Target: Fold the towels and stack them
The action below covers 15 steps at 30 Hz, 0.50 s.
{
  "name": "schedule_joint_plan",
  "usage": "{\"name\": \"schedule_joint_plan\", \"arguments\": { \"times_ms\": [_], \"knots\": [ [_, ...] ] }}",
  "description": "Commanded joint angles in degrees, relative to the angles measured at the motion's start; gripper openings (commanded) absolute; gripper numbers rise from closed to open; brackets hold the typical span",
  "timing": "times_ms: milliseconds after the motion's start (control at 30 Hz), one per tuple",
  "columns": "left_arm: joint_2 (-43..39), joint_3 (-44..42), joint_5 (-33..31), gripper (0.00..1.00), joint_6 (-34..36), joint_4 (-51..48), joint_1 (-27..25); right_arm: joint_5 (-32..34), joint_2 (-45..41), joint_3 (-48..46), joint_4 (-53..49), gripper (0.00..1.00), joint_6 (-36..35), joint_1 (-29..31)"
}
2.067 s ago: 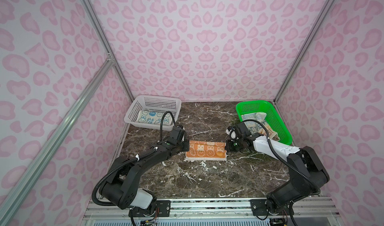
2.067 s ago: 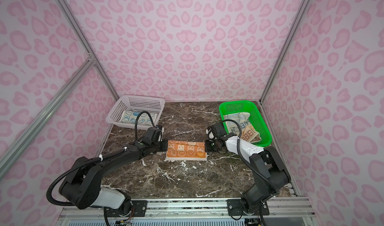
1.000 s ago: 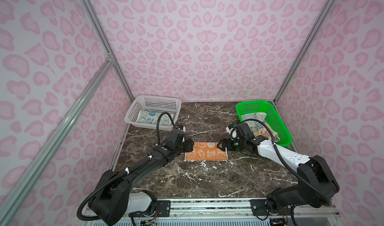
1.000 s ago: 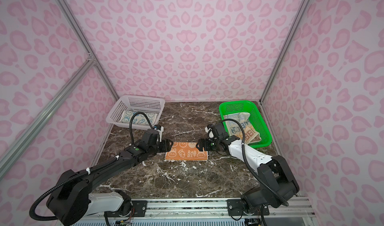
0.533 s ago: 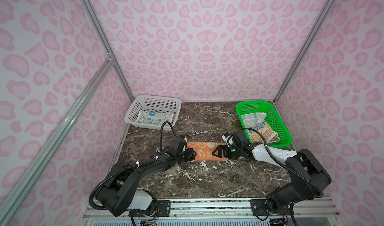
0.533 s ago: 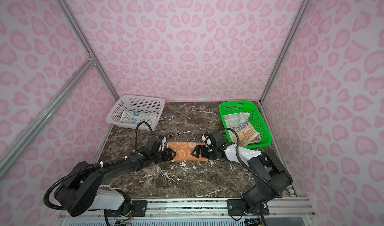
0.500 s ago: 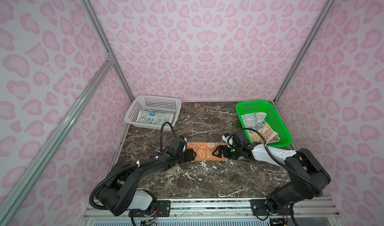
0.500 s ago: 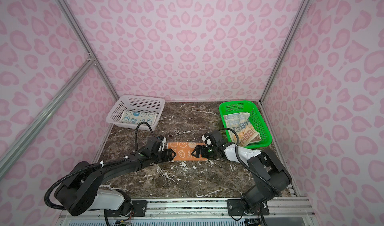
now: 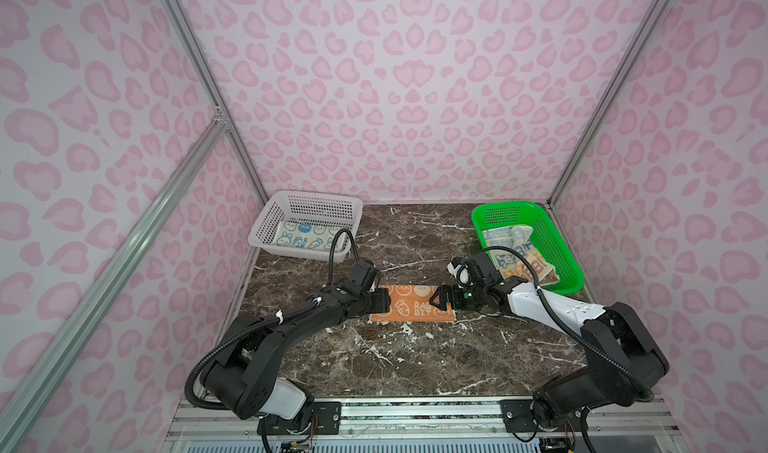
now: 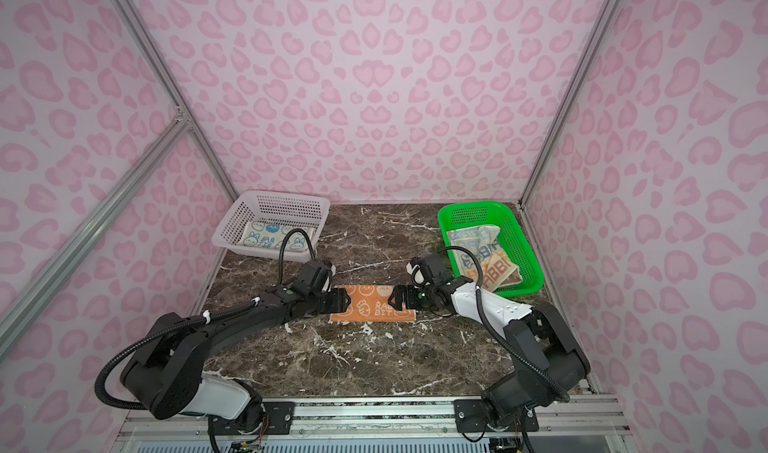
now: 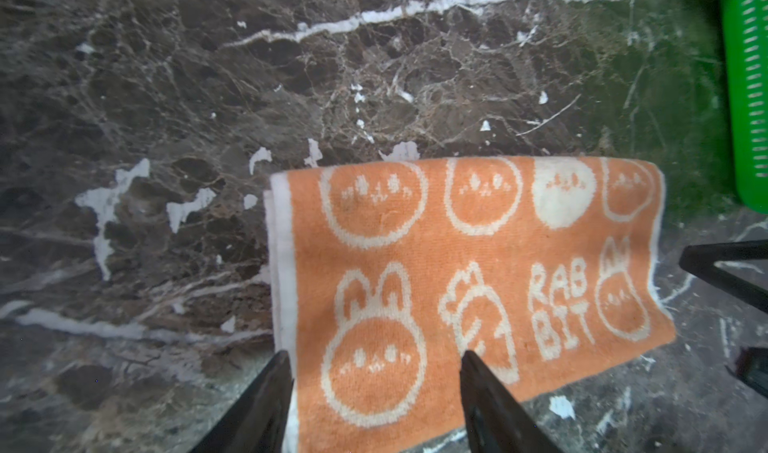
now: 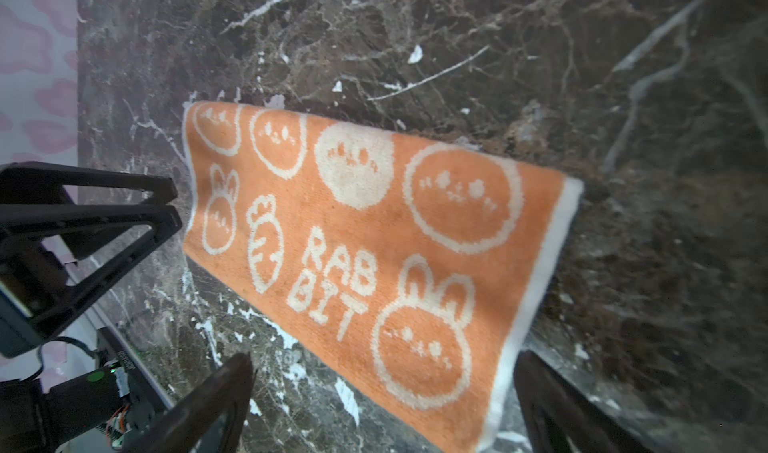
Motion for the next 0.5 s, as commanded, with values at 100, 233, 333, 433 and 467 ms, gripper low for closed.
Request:
{"name": "schedule_joint_plan", "arguments": {
  "times_ms": [100, 233, 333, 433, 467],
  "knots": [
    [5.65, 3.88, -4.28, 0.66, 0.37, -6.78, 0.30, 5.56, 2.77, 0.26, -3.48, 0.99, -2.78, -0.10],
    [9.73, 6.85, -5.03, 0.66, 0.71, -9.12, 0.41, 5.25, 3.89, -1.26, -1.48, 0.99, -2.24, 0.11],
    [11.78, 8.41, -4.03, 0.64, 1.07, -9.64, 0.35, 4.80, 5.16, -1.74, -0.10, 0.99, -1.76, 1.15],
    [13.37, 9.35, -2.75, 0.63, 1.14, -9.96, 0.24, 4.86, 6.80, -1.46, 0.76, 0.99, -1.15, 2.73],
    [13.74, 9.51, -2.54, 0.63, 1.23, -10.09, 0.16, 5.01, 7.23, -1.23, 1.05, 0.99, -0.94, 3.18]
  ]
}}
